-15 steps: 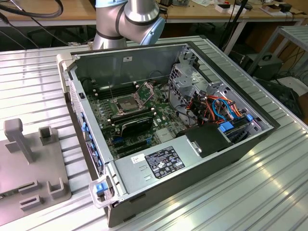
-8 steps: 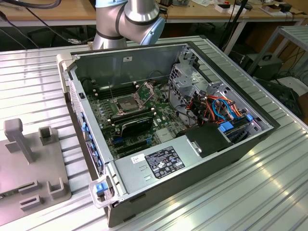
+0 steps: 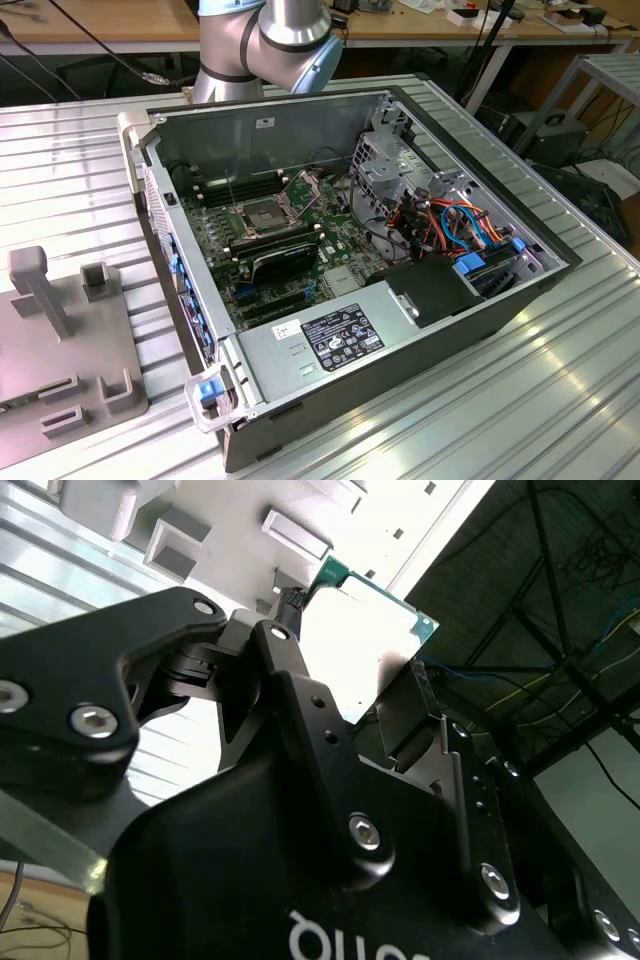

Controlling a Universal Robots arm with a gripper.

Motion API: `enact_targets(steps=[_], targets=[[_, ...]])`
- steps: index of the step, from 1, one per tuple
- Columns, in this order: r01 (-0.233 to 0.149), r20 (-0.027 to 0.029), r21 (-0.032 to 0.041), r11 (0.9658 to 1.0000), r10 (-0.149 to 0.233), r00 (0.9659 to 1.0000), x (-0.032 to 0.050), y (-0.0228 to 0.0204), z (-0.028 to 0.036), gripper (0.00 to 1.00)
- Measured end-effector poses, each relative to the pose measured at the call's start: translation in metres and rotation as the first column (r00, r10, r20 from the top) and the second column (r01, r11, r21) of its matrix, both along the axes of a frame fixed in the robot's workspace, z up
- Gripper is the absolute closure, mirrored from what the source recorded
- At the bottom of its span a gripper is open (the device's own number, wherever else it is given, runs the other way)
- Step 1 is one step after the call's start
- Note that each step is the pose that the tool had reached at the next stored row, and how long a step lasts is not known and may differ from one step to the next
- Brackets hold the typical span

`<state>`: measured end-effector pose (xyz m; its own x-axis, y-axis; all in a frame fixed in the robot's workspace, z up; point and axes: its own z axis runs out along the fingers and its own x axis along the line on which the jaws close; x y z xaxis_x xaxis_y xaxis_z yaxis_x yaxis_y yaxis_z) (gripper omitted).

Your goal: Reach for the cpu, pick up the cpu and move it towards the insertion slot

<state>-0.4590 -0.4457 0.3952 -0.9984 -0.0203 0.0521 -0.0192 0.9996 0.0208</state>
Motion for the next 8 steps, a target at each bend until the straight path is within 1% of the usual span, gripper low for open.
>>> enact_targets(steps=[8], targets=[[0.0,-0.0003,-0.0002,1.0,0.0,1.0,0.0002,0.0001,0.0002,0.45]])
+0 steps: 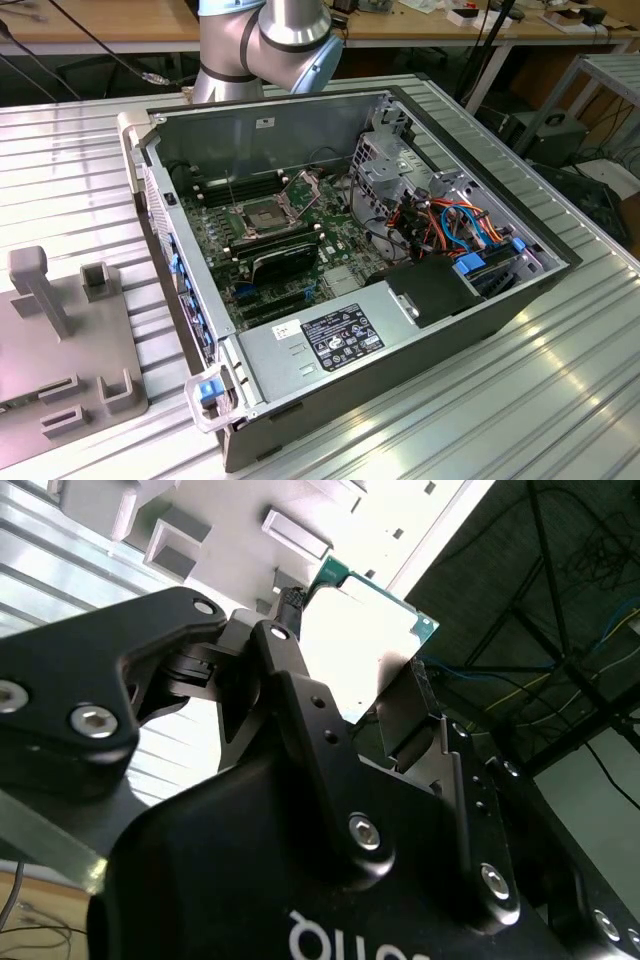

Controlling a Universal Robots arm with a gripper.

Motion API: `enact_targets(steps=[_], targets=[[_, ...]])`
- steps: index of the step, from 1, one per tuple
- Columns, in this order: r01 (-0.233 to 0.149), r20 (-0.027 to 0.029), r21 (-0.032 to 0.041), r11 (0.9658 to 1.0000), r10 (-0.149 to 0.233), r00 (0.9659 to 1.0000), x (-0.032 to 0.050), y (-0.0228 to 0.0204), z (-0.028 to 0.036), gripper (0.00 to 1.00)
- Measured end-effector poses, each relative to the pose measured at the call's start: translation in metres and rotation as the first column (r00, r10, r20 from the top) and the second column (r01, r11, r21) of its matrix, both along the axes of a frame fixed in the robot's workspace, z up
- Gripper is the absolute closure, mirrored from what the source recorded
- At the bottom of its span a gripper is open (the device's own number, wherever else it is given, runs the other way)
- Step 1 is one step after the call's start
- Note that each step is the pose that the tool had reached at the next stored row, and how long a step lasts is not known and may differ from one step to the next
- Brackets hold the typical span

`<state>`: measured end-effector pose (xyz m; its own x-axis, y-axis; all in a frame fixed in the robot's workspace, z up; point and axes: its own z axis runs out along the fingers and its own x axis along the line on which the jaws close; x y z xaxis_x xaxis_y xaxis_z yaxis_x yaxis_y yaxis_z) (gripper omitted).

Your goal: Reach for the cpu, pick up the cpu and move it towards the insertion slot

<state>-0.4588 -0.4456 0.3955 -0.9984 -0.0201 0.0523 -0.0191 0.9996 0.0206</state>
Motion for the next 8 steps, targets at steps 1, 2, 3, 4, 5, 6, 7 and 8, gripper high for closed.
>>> enact_targets(steps=[1,2,3,4,5,6,7,8], targets=[[0.0,0.0,0.0,1.0,0.0,1.0,0.0003,0.0,0.0,0.45],[0.0,-0.0001,-0.0001,1.0,0.0,1.0,0.0012,-0.0001,0.0001,0.45],[0.0,0.0001,0.0001,1.0,0.0,1.0,0.0021,-0.0001,-0.0001,0.45],[0.0,0.0001,0.0001,1.0,0.0,1.0,0.0033,0.0,0.0,0.45],[0.0,0.0001,0.0001,1.0,0.0,1.0,0.0041,-0.0001,-0.0001,0.45],[0.0,0.0002,0.0001,1.0,0.0,1.0,0.0046,-0.0001,-0.0001,0.45],[0.0,0.0001,0.0001,1.0,0.0,1.0,0.0052,-0.0001,-0.0001,0.45],[0.0,0.0001,0.0001,1.0,0.0,1.0,0.0057,-0.0001,-0.0001,0.45]])
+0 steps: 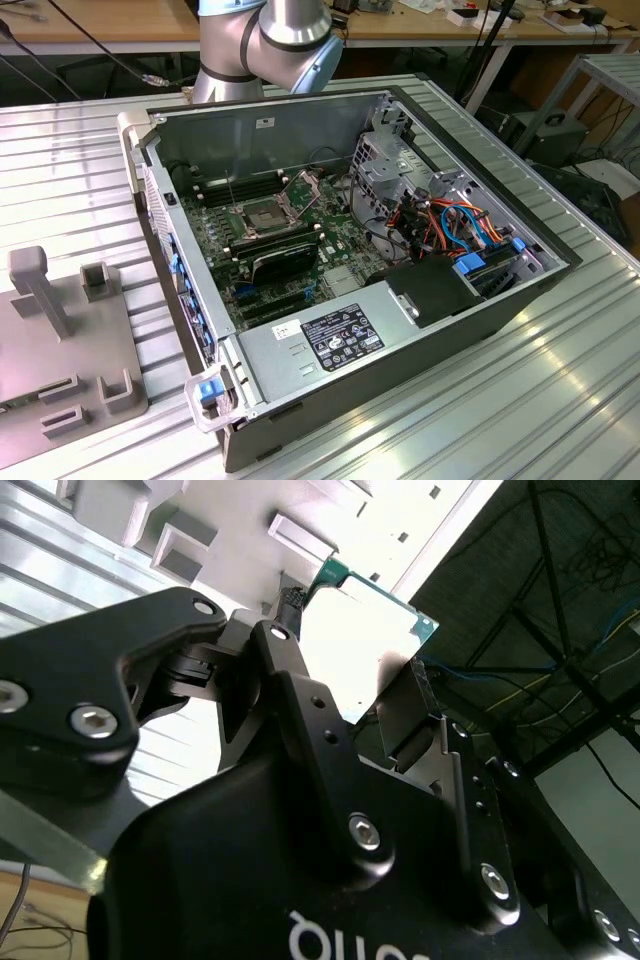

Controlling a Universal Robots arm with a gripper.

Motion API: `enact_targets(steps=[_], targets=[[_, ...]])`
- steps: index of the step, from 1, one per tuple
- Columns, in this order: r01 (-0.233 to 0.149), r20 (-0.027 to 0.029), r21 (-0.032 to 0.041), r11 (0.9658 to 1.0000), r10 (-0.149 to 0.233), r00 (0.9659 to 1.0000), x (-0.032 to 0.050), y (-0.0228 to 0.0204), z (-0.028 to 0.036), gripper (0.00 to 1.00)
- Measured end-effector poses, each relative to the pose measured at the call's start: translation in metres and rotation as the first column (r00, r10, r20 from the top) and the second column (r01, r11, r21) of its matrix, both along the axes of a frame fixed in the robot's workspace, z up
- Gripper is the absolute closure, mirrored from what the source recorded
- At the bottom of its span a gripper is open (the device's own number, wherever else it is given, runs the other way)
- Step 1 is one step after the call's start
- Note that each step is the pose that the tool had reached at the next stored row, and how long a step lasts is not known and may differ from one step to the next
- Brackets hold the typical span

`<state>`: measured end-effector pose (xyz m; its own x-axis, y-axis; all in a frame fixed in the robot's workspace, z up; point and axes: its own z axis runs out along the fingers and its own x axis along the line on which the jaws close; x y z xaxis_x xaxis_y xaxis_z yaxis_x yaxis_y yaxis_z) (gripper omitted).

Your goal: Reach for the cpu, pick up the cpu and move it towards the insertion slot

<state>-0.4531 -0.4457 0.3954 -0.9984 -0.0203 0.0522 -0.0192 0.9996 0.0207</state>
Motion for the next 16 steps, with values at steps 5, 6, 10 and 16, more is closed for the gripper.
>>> enact_targets(steps=[5,6,10,16], targets=[[0.0,-0.0001,0.0,1.0,0.0,1.0,0.0039,0.0,0.0,0.45],[0.0,0.0,0.0,1.0,0.0,1.0,0.0046,0.0,0.0,0.45],[0.0,0.0,0.0001,1.0,0.0,1.0,0.0088,0.0,0.0,0.45],[0.0,0.0,0.0001,1.0,0.0,1.0,0.0126,0.0,0.0,0.45]])
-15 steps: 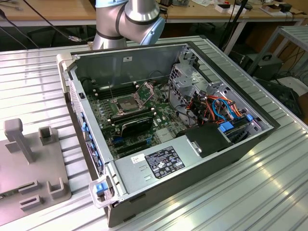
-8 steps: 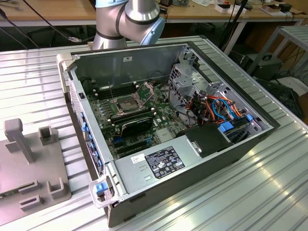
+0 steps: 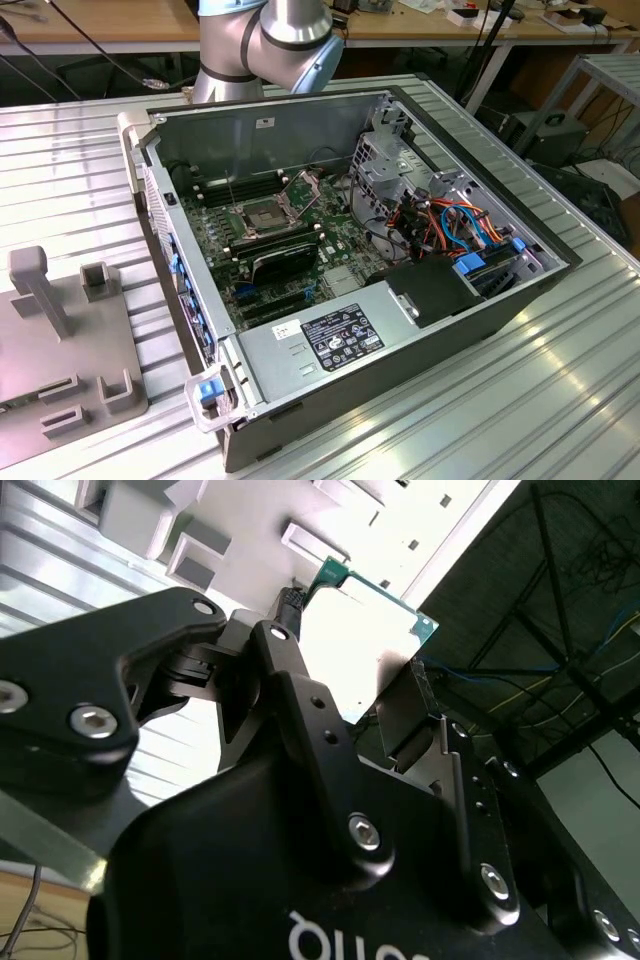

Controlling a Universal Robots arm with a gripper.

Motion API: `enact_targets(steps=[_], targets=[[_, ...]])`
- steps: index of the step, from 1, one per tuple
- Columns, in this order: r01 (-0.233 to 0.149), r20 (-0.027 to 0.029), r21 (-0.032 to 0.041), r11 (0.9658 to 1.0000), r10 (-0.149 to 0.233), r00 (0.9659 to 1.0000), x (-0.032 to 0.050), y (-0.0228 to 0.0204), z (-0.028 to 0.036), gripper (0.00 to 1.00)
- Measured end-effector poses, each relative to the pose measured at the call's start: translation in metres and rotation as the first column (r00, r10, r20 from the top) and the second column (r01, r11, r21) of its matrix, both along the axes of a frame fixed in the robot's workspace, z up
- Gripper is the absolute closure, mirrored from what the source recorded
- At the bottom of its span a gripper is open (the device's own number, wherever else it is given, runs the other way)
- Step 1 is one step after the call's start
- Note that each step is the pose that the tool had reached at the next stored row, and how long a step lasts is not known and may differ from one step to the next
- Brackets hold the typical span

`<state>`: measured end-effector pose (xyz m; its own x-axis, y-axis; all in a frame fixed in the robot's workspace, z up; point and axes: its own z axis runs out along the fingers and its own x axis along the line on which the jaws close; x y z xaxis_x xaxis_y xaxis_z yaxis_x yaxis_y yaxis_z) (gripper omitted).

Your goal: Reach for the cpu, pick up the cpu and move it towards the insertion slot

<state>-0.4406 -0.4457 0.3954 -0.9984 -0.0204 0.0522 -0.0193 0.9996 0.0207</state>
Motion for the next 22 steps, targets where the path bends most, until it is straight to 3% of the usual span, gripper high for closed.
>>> enact_targets(steps=[22], targets=[[0.0,0.0,-0.0001,1.0,0.0,1.0,0.0141,0.0,0.0,0.45]])
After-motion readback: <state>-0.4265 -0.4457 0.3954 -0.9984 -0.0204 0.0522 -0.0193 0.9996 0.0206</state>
